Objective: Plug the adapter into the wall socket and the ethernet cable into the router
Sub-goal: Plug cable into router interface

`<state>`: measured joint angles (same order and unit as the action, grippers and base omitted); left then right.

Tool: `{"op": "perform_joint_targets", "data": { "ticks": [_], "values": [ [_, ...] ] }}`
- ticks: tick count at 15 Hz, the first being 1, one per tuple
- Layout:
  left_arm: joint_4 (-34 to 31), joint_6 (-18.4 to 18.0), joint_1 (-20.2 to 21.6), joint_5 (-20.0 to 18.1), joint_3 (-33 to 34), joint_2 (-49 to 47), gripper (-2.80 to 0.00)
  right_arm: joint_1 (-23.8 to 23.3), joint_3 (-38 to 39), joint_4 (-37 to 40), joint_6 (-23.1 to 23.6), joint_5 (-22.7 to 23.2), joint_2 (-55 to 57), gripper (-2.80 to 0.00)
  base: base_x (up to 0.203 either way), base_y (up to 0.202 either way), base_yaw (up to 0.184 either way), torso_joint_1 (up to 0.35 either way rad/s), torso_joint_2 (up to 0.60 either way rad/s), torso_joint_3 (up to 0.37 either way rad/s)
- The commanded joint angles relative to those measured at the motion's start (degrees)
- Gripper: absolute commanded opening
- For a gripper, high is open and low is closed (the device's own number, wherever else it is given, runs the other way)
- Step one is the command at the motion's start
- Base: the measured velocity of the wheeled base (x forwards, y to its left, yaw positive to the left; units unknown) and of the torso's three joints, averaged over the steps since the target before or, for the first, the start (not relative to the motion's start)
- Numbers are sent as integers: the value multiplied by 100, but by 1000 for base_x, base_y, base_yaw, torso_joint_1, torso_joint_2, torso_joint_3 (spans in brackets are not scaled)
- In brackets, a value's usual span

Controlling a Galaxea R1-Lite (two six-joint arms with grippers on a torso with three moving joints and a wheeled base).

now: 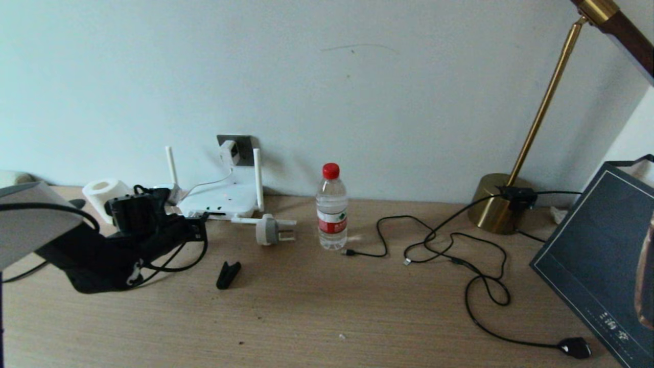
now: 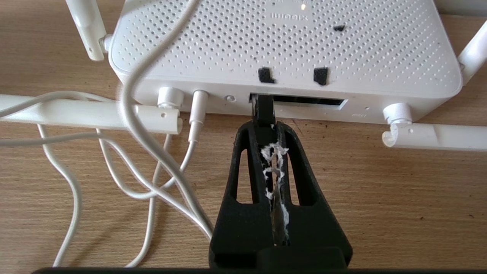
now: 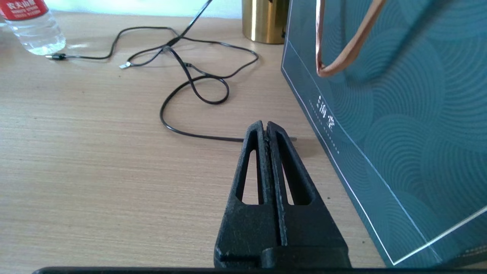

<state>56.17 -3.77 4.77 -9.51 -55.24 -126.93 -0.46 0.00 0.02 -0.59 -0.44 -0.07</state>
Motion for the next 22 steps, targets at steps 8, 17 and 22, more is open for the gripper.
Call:
{"op": "perform_joint_targets", "data": {
  "ticks": [8,17,22],
  "values": [
    [8,-1,-2,-7,39,19,-280,2,0,-2,1,0,7,-280,0,0,0,0,0,0],
    [8,-1,15,-7,9,-7,-280,2,0,-2,-3,0,7,-280,0,0,0,0,0,0],
    [0,-1,33,-7,-144,-95,-280,2,0,-2,-3,0,7,-280,0,0,0,0,0,0]
  ]
}}
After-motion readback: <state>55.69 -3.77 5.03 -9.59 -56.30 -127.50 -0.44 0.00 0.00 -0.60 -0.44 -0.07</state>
